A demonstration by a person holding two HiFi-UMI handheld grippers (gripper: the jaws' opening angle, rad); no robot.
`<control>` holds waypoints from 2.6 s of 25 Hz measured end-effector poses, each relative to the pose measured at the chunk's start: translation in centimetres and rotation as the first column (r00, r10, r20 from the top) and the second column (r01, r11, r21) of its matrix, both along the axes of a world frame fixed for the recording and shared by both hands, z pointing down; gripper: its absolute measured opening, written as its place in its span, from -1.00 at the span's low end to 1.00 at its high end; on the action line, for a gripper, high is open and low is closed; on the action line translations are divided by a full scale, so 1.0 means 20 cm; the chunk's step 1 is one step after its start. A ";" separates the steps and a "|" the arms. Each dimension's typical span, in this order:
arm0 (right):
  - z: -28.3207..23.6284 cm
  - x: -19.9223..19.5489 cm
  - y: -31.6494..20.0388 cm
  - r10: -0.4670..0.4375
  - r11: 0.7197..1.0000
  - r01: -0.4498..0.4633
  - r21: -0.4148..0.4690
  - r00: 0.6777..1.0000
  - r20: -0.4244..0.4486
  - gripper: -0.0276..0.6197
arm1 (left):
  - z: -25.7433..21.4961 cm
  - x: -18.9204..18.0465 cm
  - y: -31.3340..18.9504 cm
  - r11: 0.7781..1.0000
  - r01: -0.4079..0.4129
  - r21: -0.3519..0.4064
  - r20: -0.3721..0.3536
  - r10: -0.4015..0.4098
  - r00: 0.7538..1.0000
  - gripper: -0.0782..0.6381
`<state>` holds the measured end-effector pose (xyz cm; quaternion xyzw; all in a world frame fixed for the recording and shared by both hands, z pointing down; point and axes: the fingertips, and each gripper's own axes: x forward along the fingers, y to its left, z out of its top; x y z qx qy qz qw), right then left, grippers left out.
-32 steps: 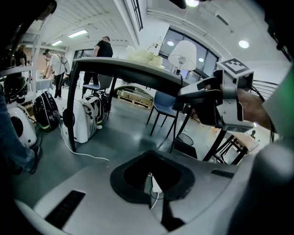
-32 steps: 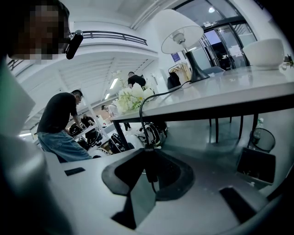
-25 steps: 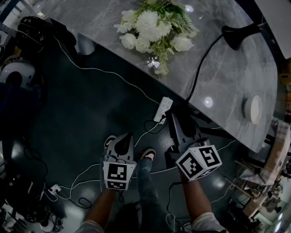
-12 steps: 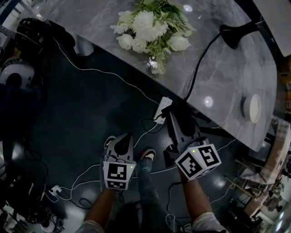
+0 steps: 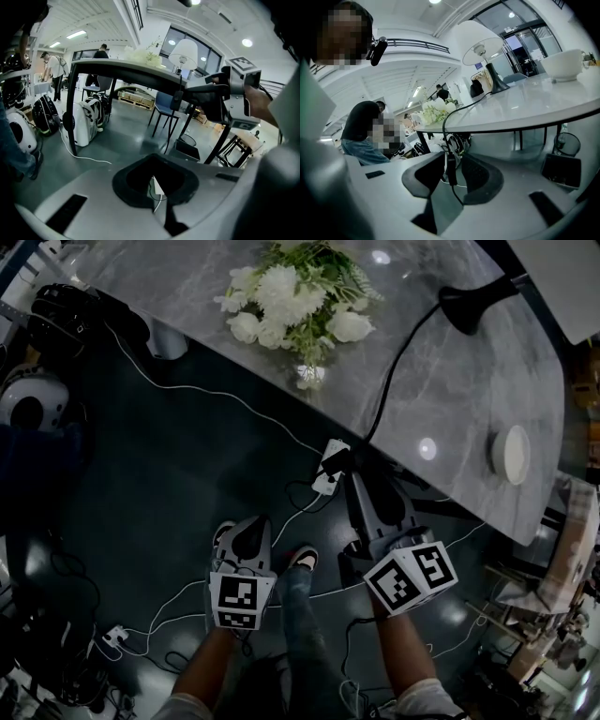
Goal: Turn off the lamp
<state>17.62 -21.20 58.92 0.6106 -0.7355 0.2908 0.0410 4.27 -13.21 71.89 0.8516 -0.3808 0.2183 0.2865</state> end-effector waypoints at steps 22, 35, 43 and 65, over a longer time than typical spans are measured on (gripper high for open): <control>0.36 0.24 0.46 0.139 0.969 -0.143 -0.201 0.990 -0.032 -0.90 | 0.01 0.24 0.15 0.994 -0.111 -0.006 0.016 0.111 0.994 -0.79; 0.31 0.19 0.70 0.161 0.927 -0.156 -0.340 0.987 -0.012 -0.91 | -0.32 0.33 0.16 0.991 -0.131 -0.005 -0.012 0.131 0.991 -0.79; -0.12 0.12 0.59 0.121 0.949 -0.119 -0.292 0.993 -0.009 -0.91 | -0.82 0.37 0.05 0.992 -0.117 0.034 -0.047 0.119 0.992 -0.79; -1.07 0.36 0.64 0.211 0.977 -0.213 -0.030 0.976 -0.056 -0.91 | -1.79 0.42 0.02 0.968 -0.026 0.249 -0.198 0.077 0.977 -0.79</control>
